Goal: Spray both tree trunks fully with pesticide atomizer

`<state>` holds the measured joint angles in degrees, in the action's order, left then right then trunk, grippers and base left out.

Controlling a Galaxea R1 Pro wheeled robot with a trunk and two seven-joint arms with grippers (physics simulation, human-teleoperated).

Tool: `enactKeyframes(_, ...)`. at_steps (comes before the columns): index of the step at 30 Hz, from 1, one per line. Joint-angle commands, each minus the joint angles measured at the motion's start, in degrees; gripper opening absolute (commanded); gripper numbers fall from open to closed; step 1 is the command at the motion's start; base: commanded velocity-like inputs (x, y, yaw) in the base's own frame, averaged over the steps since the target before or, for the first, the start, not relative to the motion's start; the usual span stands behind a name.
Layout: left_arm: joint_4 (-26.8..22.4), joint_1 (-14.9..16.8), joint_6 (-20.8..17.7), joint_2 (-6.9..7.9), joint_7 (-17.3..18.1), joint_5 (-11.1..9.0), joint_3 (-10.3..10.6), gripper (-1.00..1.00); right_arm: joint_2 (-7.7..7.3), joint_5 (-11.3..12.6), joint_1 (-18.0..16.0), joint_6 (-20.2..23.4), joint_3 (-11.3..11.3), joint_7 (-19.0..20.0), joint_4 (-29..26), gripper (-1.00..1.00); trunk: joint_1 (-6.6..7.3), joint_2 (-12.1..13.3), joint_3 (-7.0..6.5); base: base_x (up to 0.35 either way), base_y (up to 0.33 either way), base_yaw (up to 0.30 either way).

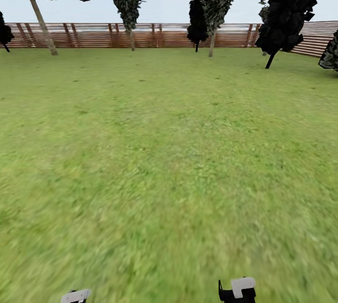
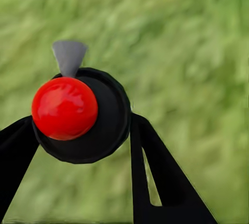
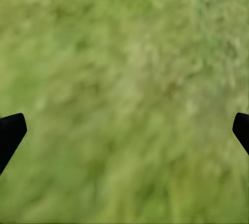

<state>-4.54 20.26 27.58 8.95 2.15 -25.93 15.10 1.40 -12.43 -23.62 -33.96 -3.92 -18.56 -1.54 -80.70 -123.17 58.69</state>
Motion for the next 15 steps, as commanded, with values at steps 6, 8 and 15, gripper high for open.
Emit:
enactKeyframes(6,0.1,0.0,0.2,0.01,0.3,-0.6,0.4,-1.0,0.0,-0.3,0.0,0.0,-0.4,-0.6,0.0,1.0,0.01,0.0,-0.25,0.0,0.0,0.242)
enactKeyframes(8,0.1,0.0,0.2,0.01,0.2,-0.6,0.4,-1.0,0.0,-0.3,0.0,0.0,-0.4,-0.6,0.1,1.0,0.01,0.0,-0.35,0.0,0.0,0.242)
enactKeyframes(15,0.1,0.0,0.2,0.01,0.2,-0.6,0.4,-1.0,0.0,-0.3,0.0,0.0,-0.4,-0.6,0.0,1.0,0.01,0.0,-0.69,0.0,0.0,0.242)
